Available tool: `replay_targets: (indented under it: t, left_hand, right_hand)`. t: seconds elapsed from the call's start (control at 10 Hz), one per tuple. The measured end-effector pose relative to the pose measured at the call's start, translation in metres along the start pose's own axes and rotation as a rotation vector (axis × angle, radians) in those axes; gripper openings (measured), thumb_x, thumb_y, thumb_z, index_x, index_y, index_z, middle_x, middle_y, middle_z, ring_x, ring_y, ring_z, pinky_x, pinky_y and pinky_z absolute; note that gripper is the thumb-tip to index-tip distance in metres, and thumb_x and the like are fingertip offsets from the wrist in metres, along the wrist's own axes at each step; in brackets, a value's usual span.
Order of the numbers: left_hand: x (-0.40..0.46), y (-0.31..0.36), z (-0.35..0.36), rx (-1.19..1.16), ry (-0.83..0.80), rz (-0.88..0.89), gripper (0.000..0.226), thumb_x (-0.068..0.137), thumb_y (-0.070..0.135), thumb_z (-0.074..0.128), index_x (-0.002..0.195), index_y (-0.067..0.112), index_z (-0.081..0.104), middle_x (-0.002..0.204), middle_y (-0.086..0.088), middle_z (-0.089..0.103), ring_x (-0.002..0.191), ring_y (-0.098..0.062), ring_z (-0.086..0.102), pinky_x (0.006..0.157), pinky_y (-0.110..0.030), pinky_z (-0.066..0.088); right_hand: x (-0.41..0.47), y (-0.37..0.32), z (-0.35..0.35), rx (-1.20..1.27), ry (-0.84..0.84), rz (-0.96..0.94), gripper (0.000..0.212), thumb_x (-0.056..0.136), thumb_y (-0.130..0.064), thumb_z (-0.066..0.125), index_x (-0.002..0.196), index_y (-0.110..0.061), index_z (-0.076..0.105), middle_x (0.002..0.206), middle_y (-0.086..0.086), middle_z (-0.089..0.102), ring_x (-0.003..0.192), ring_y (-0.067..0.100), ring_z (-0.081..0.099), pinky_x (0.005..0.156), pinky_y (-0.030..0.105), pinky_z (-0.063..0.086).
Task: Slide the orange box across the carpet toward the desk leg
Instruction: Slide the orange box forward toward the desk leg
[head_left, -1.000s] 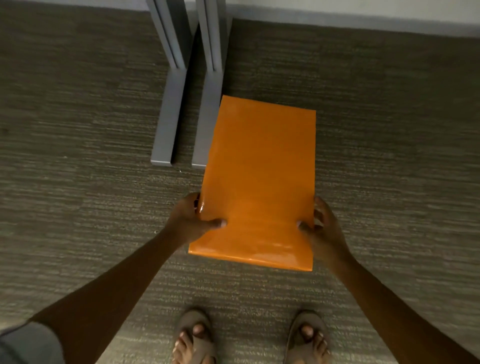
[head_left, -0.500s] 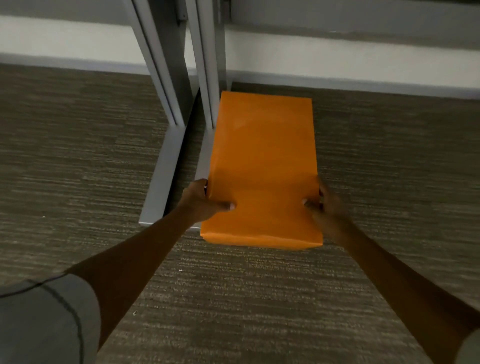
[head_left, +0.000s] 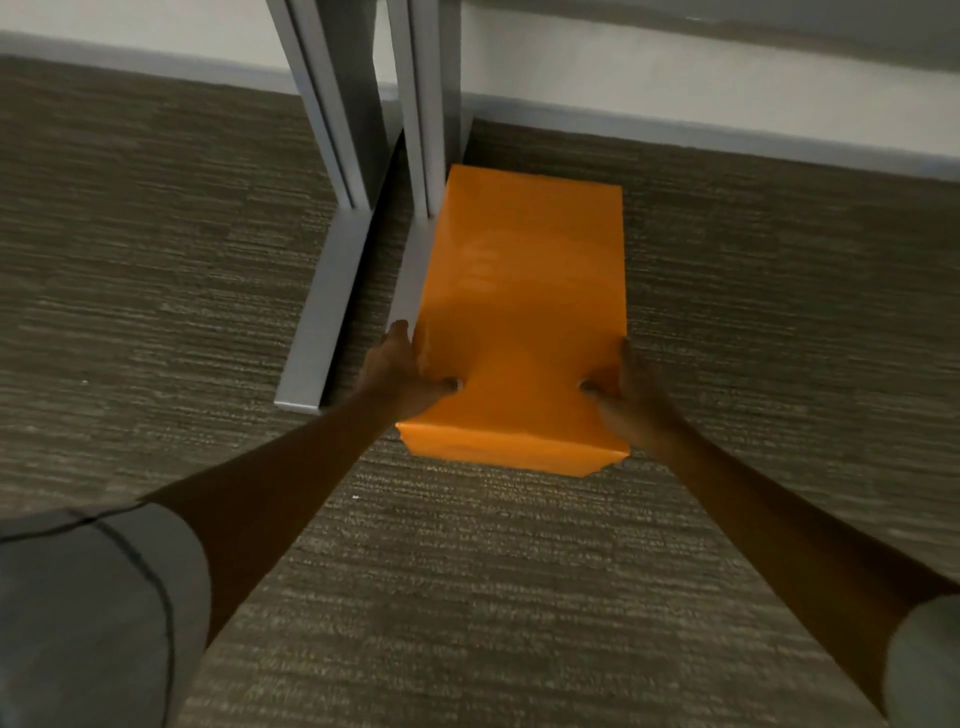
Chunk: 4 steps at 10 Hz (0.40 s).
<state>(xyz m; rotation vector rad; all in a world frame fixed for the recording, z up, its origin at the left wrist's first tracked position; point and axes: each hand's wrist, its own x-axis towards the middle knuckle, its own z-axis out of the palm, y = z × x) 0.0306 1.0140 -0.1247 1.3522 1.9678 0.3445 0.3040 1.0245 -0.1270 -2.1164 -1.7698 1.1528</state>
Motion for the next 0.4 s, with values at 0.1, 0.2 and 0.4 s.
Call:
replay_targets:
  t: [0.1, 0.2, 0.4]
  left_hand:
    - [-0.026, -0.002, 0.0, 0.145, 0.077, 0.15, 0.097, 0.071, 0.047, 0.08, 0.144, 0.008, 0.028, 0.147, -0.019, 0.04, 0.135, -0.041, 0.036, 0.1, -0.052, 0.042]
    - [-0.046, -0.006, 0.0, 0.224, 0.09, 0.234, 0.09, 0.078, 0.049, 0.072, 0.144, 0.006, 0.029, 0.15, -0.019, 0.037, 0.137, -0.04, 0.034, 0.1, -0.053, 0.041]
    - [-0.12, -0.02, 0.002, 0.394, 0.086, 0.377, 0.071, 0.1, 0.049, 0.031, 0.147, -0.004, 0.029, 0.156, -0.026, 0.029, 0.144, -0.04, 0.027, 0.115, -0.055, 0.029]
  right_hand:
    - [-0.019, -0.002, 0.0, -0.104, 0.009, -0.014, 0.09, 0.095, -0.043, 0.056, 0.156, -0.01, -0.001, 0.166, 0.017, 0.001, 0.15, 0.041, 0.015, 0.12, 0.05, 0.027]
    - [-0.039, -0.003, 0.001, -0.203, 0.011, -0.038, 0.088, 0.097, -0.046, 0.051, 0.156, -0.008, -0.001, 0.167, 0.016, -0.003, 0.152, 0.039, 0.007, 0.122, 0.051, 0.021]
    - [-0.105, -0.017, 0.019, -0.433, 0.011, -0.195, 0.081, 0.1, -0.05, 0.04, 0.155, -0.003, 0.004, 0.166, 0.018, 0.004, 0.153, 0.034, 0.005, 0.121, 0.052, 0.018]
